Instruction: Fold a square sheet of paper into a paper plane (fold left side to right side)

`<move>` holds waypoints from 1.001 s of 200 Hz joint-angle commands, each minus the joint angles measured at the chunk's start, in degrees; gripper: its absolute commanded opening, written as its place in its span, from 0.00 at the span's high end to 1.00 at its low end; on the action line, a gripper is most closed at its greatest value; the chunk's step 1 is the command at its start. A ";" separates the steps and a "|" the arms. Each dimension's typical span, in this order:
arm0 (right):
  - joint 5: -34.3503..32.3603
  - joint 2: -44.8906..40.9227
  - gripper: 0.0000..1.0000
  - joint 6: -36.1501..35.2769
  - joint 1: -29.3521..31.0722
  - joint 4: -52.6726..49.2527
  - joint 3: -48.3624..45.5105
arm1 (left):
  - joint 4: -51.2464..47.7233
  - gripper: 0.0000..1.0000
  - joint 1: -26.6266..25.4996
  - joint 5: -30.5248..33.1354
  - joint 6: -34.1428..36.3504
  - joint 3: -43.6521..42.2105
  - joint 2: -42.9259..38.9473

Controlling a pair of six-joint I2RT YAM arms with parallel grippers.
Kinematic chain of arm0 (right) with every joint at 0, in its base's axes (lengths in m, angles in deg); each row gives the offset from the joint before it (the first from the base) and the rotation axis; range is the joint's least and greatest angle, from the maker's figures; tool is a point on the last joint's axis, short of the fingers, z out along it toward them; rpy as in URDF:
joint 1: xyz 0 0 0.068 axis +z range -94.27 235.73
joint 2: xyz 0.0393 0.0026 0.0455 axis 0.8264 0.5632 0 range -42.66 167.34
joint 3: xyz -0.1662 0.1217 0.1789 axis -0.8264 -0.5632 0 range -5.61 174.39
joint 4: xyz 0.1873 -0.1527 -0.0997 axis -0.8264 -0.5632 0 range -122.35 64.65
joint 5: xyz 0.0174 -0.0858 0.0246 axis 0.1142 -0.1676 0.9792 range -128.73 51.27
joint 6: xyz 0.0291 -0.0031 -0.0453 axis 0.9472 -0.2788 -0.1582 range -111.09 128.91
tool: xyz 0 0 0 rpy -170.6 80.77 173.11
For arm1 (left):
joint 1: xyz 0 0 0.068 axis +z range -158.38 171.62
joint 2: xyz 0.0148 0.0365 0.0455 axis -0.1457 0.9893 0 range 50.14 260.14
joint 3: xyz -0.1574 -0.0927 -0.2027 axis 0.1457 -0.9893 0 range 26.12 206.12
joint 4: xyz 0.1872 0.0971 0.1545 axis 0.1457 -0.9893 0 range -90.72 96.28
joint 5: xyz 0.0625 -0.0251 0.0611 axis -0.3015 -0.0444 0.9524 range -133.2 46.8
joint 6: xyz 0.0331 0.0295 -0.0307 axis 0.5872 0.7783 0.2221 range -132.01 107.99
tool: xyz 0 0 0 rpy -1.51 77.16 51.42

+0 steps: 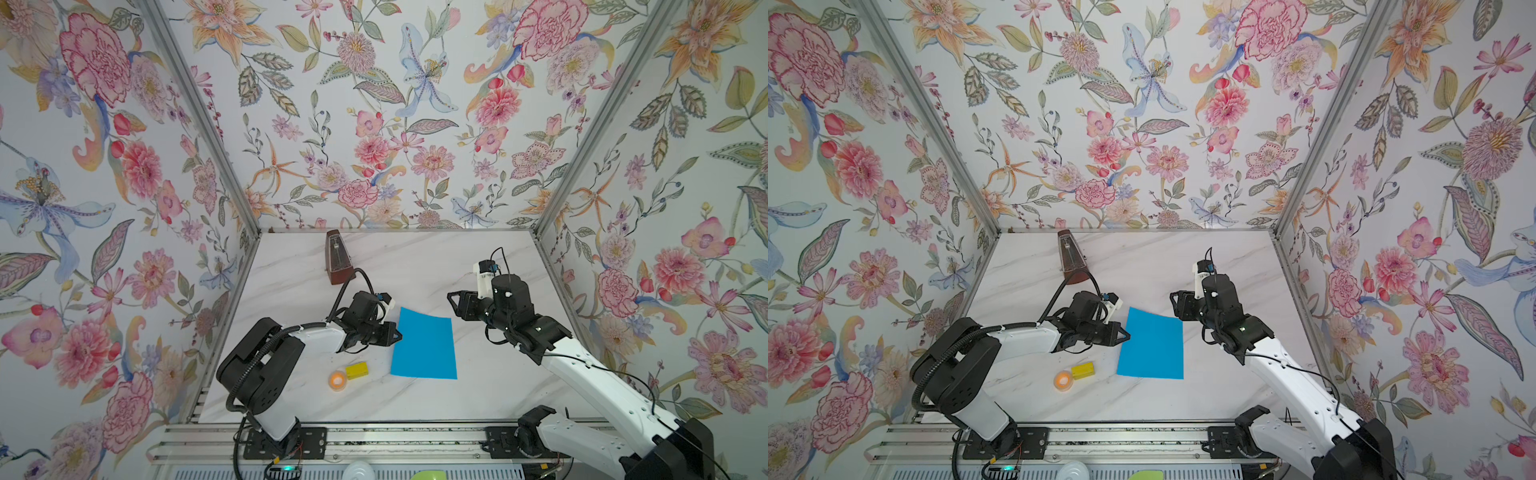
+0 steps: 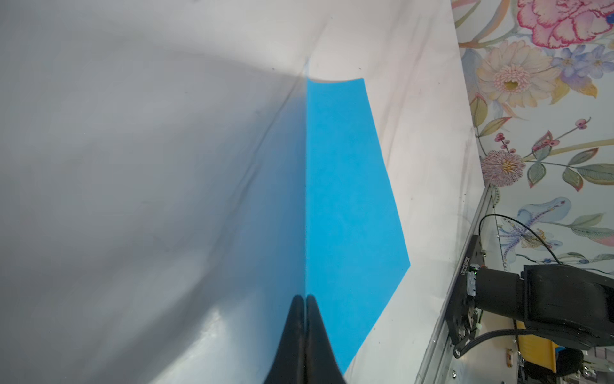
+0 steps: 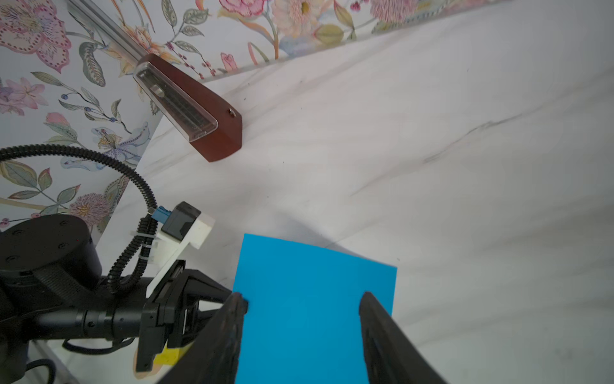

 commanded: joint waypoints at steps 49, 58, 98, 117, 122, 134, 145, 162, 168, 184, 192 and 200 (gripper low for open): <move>19.38 15.54 0.58 20.30 -1.69 10.92 -6.55 | -11.55 1.00 5.24 2.12 8.67 2.66 0.73; 21.39 17.62 0.62 20.68 -2.12 12.46 -6.73 | -12.93 1.00 5.53 2.39 9.64 3.13 0.73; 23.88 23.60 0.71 22.73 -2.15 19.47 -8.90 | -14.15 1.00 7.08 2.88 10.01 3.26 0.21; 24.92 26.13 0.73 22.11 -1.79 20.23 -8.84 | -13.88 1.00 7.34 2.84 9.74 3.25 0.38; 25.38 26.96 0.74 21.68 -1.75 20.35 -8.78 | -13.88 1.00 7.48 2.90 9.64 3.25 0.47; 25.88 28.32 0.78 21.09 -1.74 20.28 -8.60 | -13.88 1.00 7.56 2.92 9.43 3.38 0.72; 26.05 29.69 0.82 20.75 -1.73 20.48 -8.58 | -13.86 1.00 7.73 2.85 9.47 3.43 0.77; 26.54 31.43 0.85 20.36 -1.79 20.78 -8.50 | -13.83 1.00 7.80 2.92 9.54 3.51 0.81; 26.54 32.00 0.86 20.22 -1.82 20.90 -8.49 | -13.88 1.00 7.94 2.84 9.56 3.60 0.82; 26.11 33.14 0.87 19.60 -1.83 20.44 -8.19 | -13.95 1.00 8.11 2.88 9.70 3.60 0.91; 25.93 33.67 0.87 19.26 -1.90 20.44 -8.05 | -13.92 1.00 8.11 2.94 9.55 3.60 0.91; 25.76 34.30 0.87 19.05 -1.92 20.42 -7.96 | -13.90 1.00 8.20 3.03 9.51 3.51 0.82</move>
